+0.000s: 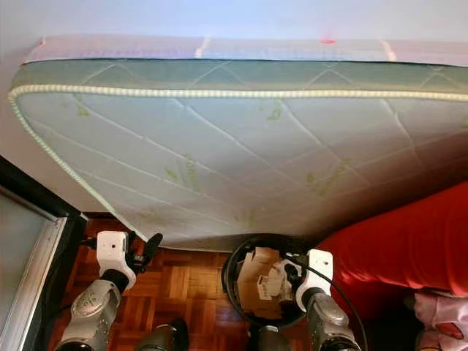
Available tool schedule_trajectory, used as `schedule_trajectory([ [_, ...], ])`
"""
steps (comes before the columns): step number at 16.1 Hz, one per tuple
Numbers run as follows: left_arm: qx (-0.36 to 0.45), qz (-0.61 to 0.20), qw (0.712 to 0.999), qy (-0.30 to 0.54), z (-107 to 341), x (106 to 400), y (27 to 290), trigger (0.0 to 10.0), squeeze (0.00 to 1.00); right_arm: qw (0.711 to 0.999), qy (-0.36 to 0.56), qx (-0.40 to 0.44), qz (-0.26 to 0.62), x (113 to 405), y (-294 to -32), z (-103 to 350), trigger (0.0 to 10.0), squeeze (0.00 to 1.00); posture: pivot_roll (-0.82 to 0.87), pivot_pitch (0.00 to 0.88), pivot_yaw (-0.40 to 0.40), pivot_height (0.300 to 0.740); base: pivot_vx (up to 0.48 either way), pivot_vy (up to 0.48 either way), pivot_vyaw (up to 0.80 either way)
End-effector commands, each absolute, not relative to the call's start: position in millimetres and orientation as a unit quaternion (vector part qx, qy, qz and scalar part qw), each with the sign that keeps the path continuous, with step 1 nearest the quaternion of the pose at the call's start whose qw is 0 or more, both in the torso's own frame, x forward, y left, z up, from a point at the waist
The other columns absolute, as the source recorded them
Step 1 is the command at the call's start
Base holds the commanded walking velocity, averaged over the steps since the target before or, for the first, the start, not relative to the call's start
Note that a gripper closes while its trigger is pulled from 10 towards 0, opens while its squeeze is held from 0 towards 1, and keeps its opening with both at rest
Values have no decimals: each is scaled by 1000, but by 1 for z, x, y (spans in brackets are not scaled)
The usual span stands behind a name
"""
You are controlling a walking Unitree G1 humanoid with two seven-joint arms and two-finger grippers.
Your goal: Clean up the room
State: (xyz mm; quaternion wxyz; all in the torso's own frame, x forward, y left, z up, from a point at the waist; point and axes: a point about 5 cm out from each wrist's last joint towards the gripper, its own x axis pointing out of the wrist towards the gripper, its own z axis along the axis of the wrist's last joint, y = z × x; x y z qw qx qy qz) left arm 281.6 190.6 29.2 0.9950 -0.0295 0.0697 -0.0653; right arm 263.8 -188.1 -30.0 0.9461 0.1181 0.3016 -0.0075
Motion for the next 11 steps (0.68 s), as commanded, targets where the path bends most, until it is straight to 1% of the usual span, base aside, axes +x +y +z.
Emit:
schedule_trajectory([
  [1, -36, -60, 993, 98, 16, 272, 195, 10000, 0, 935, 329, 132, -6, 252, -184, -41, 10000, 1000, 139, 311, -34, 740, 0, 0, 0],
  [5, -40, -57, 993, 95, 17, 273, 194, 10000, 0, 932, 330, 147, 28, 253, -177, -40, 10000, 1000, 141, 314, -38, 740, 0, 0, 0],
  [9, -41, -56, 993, 96, 16, 274, 194, 10000, 0, 932, 330, 148, 26, 254, -177, -39, 10000, 1000, 140, 308, -40, 740, 0, 0, 0],
  [10, -41, -56, 993, 97, 16, 274, 194, 10000, 0, 933, 328, 146, 26, 255, -177, -39, 10000, 839, 140, 302, -40, 740, 0, 0, 0],
  [11, -41, -56, 993, 99, 15, 274, 195, 10000, 0, 933, 328, 146, 24, 255, -177, -39, 10000, 0, 137, 298, -39, 740, 0, 0, 0],
])
